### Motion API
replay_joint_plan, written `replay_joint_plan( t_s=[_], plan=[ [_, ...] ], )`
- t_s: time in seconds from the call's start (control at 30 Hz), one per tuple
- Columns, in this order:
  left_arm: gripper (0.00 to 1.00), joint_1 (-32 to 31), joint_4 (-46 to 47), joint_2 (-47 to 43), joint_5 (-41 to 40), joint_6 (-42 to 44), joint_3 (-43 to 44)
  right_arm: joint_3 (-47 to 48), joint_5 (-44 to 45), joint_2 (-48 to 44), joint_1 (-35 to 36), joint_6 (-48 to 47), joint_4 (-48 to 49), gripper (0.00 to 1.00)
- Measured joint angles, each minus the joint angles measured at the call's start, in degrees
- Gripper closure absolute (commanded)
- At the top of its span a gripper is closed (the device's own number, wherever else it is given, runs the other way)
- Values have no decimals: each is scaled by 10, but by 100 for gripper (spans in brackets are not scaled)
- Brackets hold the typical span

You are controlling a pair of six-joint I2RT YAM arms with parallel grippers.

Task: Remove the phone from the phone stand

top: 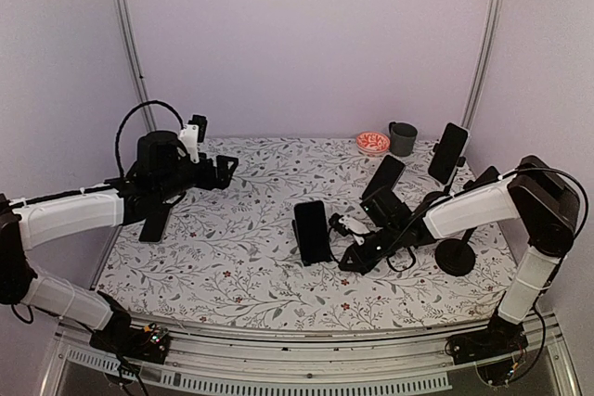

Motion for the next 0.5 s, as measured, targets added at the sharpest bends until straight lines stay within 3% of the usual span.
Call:
replay_joint_plan(
  t_s=[0.5],
  plan=[
    [4,0,-20,-6,3,-16,-19,20,9,41,23,-8,54,99]
  ],
)
